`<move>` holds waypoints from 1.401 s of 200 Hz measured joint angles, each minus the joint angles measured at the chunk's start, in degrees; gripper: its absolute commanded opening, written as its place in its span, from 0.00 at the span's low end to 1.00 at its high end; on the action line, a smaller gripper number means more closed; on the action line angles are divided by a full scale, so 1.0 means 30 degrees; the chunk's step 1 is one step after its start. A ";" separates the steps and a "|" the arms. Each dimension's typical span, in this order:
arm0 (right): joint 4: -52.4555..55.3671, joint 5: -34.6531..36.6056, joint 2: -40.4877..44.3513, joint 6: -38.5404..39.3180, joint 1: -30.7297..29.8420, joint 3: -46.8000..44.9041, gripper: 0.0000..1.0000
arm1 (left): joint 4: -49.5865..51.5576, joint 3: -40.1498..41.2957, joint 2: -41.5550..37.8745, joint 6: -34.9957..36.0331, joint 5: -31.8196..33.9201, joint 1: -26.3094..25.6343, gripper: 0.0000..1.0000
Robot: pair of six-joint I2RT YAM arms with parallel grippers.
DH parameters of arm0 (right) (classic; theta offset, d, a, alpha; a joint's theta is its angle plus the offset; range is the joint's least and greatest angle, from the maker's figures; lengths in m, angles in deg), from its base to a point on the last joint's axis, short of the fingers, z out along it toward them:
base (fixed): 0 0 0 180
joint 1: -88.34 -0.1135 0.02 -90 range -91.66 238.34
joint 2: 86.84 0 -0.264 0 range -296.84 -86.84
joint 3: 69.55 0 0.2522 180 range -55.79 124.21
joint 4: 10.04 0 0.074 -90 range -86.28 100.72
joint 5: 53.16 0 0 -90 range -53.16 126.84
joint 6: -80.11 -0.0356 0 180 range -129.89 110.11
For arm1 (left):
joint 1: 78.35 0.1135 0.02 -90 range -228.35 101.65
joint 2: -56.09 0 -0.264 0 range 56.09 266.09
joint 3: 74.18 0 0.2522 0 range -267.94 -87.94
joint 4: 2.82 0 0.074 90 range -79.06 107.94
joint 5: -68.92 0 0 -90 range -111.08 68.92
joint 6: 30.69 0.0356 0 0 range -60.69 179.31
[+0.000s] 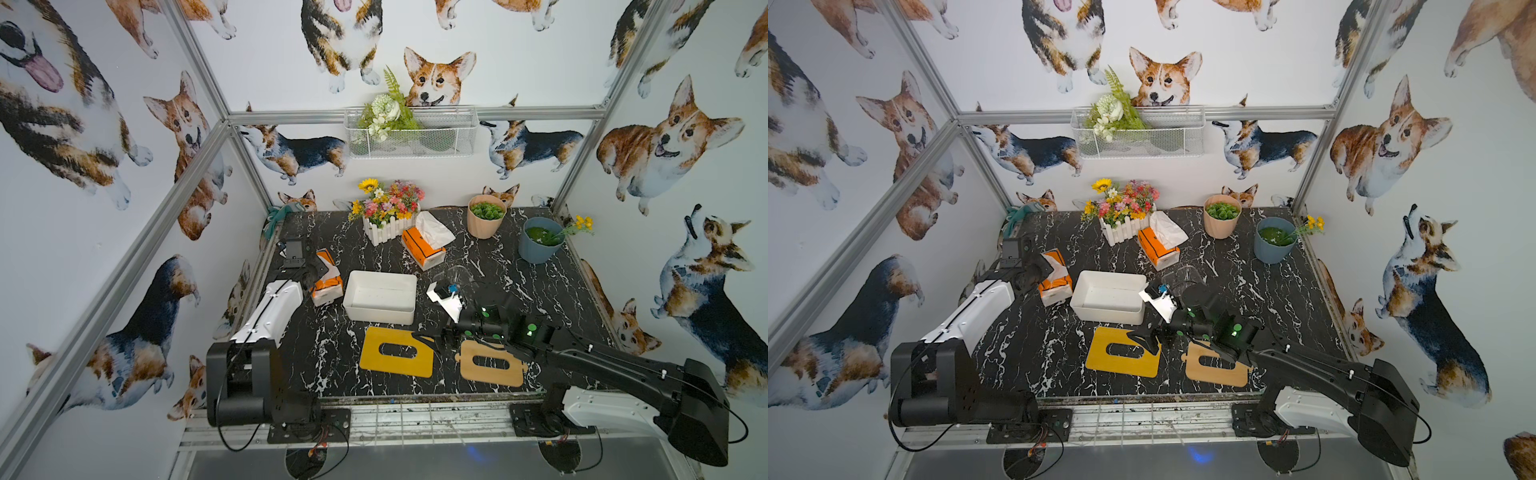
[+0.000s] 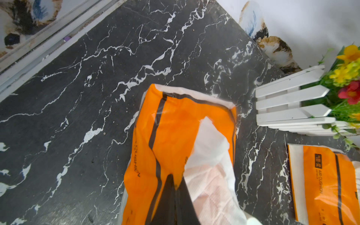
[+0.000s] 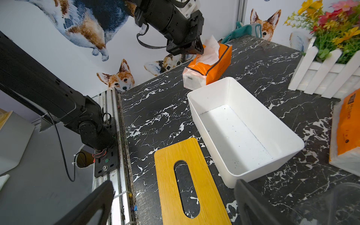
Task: Put the tissue paper into the tissue box
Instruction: Pick up the paper towel from the center of the board, then place the paper towel in the tissue box.
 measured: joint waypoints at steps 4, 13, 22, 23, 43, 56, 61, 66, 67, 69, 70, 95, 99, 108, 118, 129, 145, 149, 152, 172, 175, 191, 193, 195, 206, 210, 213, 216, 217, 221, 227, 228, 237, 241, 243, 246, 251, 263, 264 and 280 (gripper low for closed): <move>0.0000 0.0000 -0.0066 -0.0058 0.0000 0.0029 1.00 | 0.0015 0.0117 -0.0066 0.0036 0.0000 0.0000 0.00; 0.0000 -0.0022 -0.0204 -0.0182 0.0000 0.0109 1.00 | 0.0036 0.0372 -0.0226 0.0051 -0.0029 0.0000 0.00; 0.0000 -0.0087 -0.0328 -0.0189 0.0000 0.0197 1.00 | 0.0095 0.0554 -0.0430 0.0051 -0.0066 0.0000 0.00; 0.0000 -0.0095 -0.0335 -0.0189 0.0000 0.0204 1.00 | 0.0095 0.0568 -0.0444 0.0051 -0.0066 0.0000 0.00; 0.0007 -0.0204 -0.0437 -0.0350 0.0000 0.0372 1.00 | 0.0073 0.0801 -0.1180 0.0124 -0.0488 0.0007 0.00; -0.0102 -0.0379 -0.0823 -0.0503 0.0000 0.0576 1.00 | -0.0007 0.0838 -0.1814 0.0270 -0.0619 0.0000 0.00; -0.0109 -0.0364 -0.0962 -0.0576 0.0000 0.0612 1.00 | -0.0051 0.0852 -0.2091 0.0364 -0.0772 0.0000 0.00; -0.0051 -0.0379 -0.1056 -0.0714 0.0000 0.0627 1.00 | -0.0138 0.0896 -0.2390 0.0495 -0.0984 0.0000 0.00; -0.0044 -0.0379 -0.1064 -0.0714 0.0000 0.0634 1.00 | -0.0153 0.0903 -0.2448 0.0517 -0.1005 0.0000 0.00; -0.0022 -0.0372 -0.1093 -0.0729 0.0000 0.0641 1.00 | -0.0175 0.0933 -0.2594 0.0605 -0.1078 0.0000 0.00; -0.0022 -0.0379 -0.1093 -0.0729 0.0000 0.0641 1.00 | -0.0189 0.0947 -0.2637 0.0641 -0.1086 0.0000 0.00; 0.0022 -0.0372 -0.1188 -0.0765 0.0000 0.1049 1.00 | -0.0714 0.1341 -0.4554 0.1807 -0.1778 0.0000 0.00; 0.0029 -0.0372 -0.1188 -0.0765 0.0000 0.1122 1.00 | -0.0801 0.1392 -0.4918 0.2011 -0.1916 0.0000 0.00; 0.0102 -0.0364 -0.1195 -0.0765 0.0000 0.1311 1.00 | -0.1071 0.1501 -0.5661 0.2477 -0.2208 0.0000 0.00; 0.0189 -0.0335 -0.1217 -0.0765 0.0000 0.1581 1.00 | -0.1413 0.1537 -0.6404 0.3038 -0.2703 0.0000 0.00; 0.0372 0.0015 -0.1231 -0.0765 0.0007 0.1938 1.00 | -0.1872 0.1508 -0.7082 0.3738 -0.3351 0.0000 0.00; 0.0889 0.0073 -0.1297 -0.0758 0.0153 0.2586 1.00 | -0.2164 0.1231 -0.7592 0.4823 -0.4503 0.0000 0.00; 0.1042 0.0073 -0.1333 -0.0758 0.0219 0.2761 1.00 | -0.2157 0.1100 -0.7614 0.5122 -0.4823 -0.0007 0.00; 0.1129 0.0073 -0.1341 -0.0758 0.0277 0.2871 1.00 | -0.2178 0.0998 -0.7614 0.5370 -0.5078 -0.0015 0.00; 0.1938 0.0408 -0.1435 -0.0765 0.0911 0.3643 1.00 | -0.2106 0.0189 -0.7220 0.6900 -0.6783 -0.0182 0.00; 0.2055 0.0495 -0.1435 -0.0765 0.0991 0.3723 1.00 | -0.2062 0.0036 -0.7089 0.7169 -0.7067 -0.0248 0.00; 0.2681 0.0627 -0.1435 -0.0765 0.1435 0.4080 1.00 | -0.1938 -0.0670 -0.6528 0.8400 -0.8276 -0.0743 0.00; 0.2747 0.0678 -0.1428 -0.0765 0.1479 0.4109 1.00 | -0.1909 -0.0729 -0.6470 0.8524 -0.8378 -0.0823 0.00; 0.2827 0.0721 -0.1421 -0.0765 0.1530 0.4131 1.00 | -0.1851 -0.0823 -0.6404 0.8728 -0.8524 -0.0940 0.00; 0.3198 0.0860 -0.1399 -0.0780 0.1763 0.4240 1.00 | -0.1661 -0.1239 -0.6033 0.9573 -0.9114 -0.1574 0.00; 0.3351 0.0838 -0.1377 -0.0787 0.1872 0.4269 1.00 | -0.1508 -0.1435 -0.5865 0.9938 -0.9282 -0.1851 0.00; 0.3490 0.0823 -0.1362 -0.0823 0.1982 0.4306 1.00 | -0.1392 -0.1596 -0.5705 1.0222 -0.9435 -0.2127 0.00; 0.3599 0.0758 -0.1348 -0.0838 0.2069 0.4328 1.00 | -0.1260 -0.1770 -0.5552 1.0528 -0.9522 -0.2375 0.00; 0.3636 0.0750 -0.1348 -0.0838 0.2098 0.4342 1.00 | -0.1246 -0.1814 -0.5508 1.0601 -0.9551 -0.2448 0.00; 0.3781 0.0736 -0.1326 -0.0860 0.2280 0.4371 1.00 | -0.1100 -0.2033 -0.5275 1.0987 -0.9624 -0.2820 0.00; 0.3949 0.0758 -0.1311 -0.0969 0.2543 0.4422 1.00 | -0.0911 -0.2346 -0.4932 1.1548 -0.9777 -0.3315 0.00; 0.3971 0.0772 -0.1311 -0.0984 0.2572 0.4422 1.00 | -0.0860 -0.2397 -0.4889 1.1628 -0.9792 -0.3381 0.00; 0.4182 0.0729 -0.1290 -0.1217 0.2929 0.4459 1.00 | -0.0481 -0.2907 -0.4320 1.2509 -1.0003 -0.4138 0.00; 0.4291 0.0692 -0.1268 -0.1253 0.3104 0.4459 1.00 | -0.0262 -0.3133 -0.4044 1.2932 -1.0061 -0.4466 0.00; 0.4357 0.0685 -0.1253 -0.1253 0.3191 0.4459 1.00 | -0.0138 -0.3264 -0.3891 1.3180 -1.0091 -0.4648 0.00; 0.4437 0.0685 -0.1224 -0.1268 0.3308 0.4459 1.00 | 0.0022 -0.3432 -0.3679 1.3522 -1.0142 -0.4889 0.00; 0.4561 0.0692 -0.1166 -0.1333 0.3424 0.4459 1.00 | 0.0255 -0.3672 -0.3381 1.3996 -1.0251 -0.5202 0.00; 0.4809 0.0605 -0.0976 -0.1494 0.3643 0.4452 1.00 | 0.0947 -0.4204 -0.2674 1.5242 -1.0404 -0.5814 0.00; 0.4816 0.0590 -0.0962 -0.1508 0.3665 0.4452 1.00 | 0.0991 -0.4233 -0.2637 1.5322 -1.0411 -0.5850 0.00; 0.4954 0.0532 -0.0714 -0.1683 0.3927 0.4350 1.00 | 0.1989 -0.4896 -0.1800 1.7099 -1.0622 -0.6390 0.00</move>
